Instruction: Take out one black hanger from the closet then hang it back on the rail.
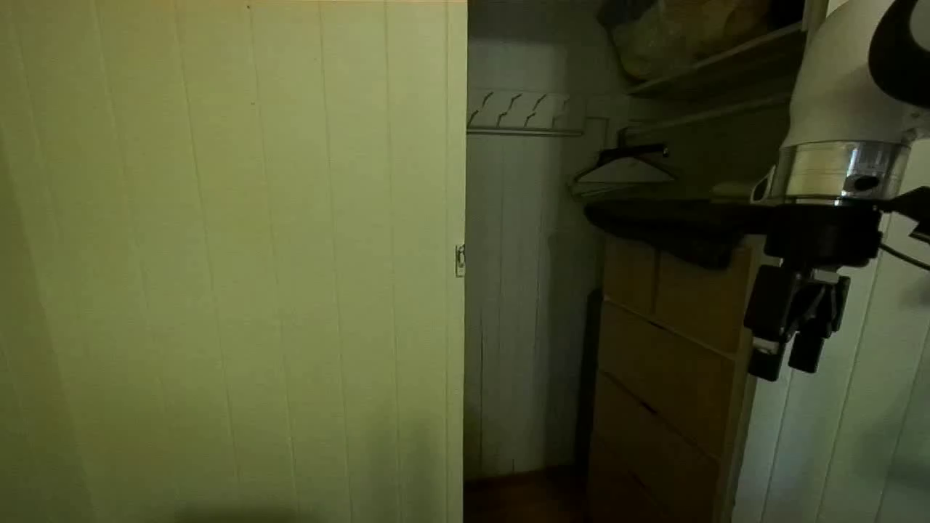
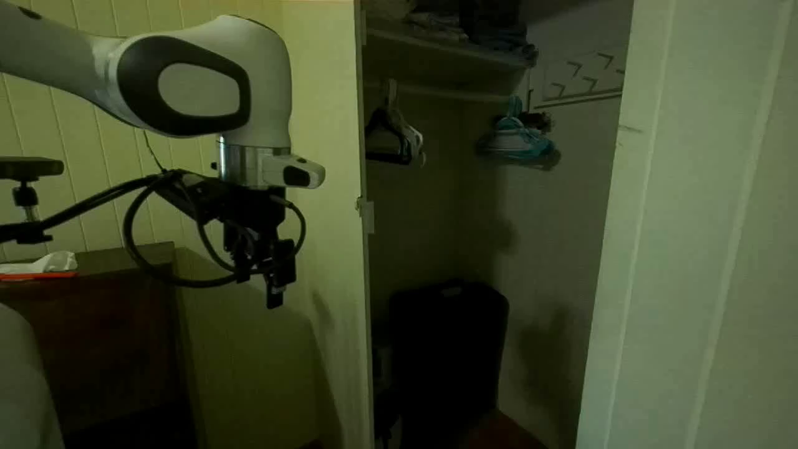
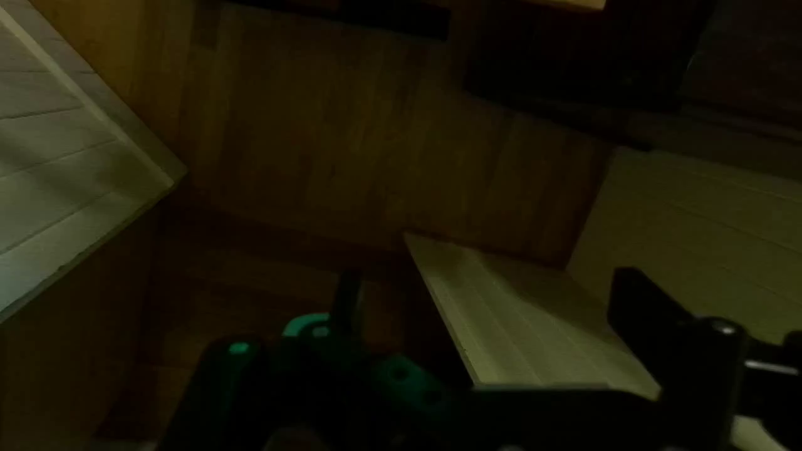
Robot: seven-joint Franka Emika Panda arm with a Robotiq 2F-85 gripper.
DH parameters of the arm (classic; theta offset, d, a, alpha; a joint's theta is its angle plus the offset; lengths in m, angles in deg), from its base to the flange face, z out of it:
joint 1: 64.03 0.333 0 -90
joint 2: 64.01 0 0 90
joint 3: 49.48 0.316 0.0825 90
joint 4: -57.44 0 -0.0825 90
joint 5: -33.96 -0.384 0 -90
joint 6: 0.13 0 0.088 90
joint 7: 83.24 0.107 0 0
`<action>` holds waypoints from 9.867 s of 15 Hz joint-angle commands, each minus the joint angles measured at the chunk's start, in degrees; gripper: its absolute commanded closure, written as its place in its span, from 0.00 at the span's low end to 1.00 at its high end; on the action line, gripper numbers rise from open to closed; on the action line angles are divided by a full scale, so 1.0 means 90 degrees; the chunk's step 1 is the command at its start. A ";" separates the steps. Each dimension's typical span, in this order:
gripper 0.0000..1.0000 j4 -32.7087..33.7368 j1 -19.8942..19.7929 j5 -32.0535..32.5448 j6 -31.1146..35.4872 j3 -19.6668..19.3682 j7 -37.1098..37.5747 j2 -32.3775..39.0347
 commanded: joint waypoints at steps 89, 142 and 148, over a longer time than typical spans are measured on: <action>0.95 0.8915 -0.0274 -0.5070 0.2070 0.0466 -1.0445 0.7857; 0.99 0.7711 -0.1576 -0.2759 -0.0109 -0.1110 -0.7185 0.4339; 0.99 0.7340 -0.1631 -0.2378 -0.0322 -0.1318 -0.6249 0.3832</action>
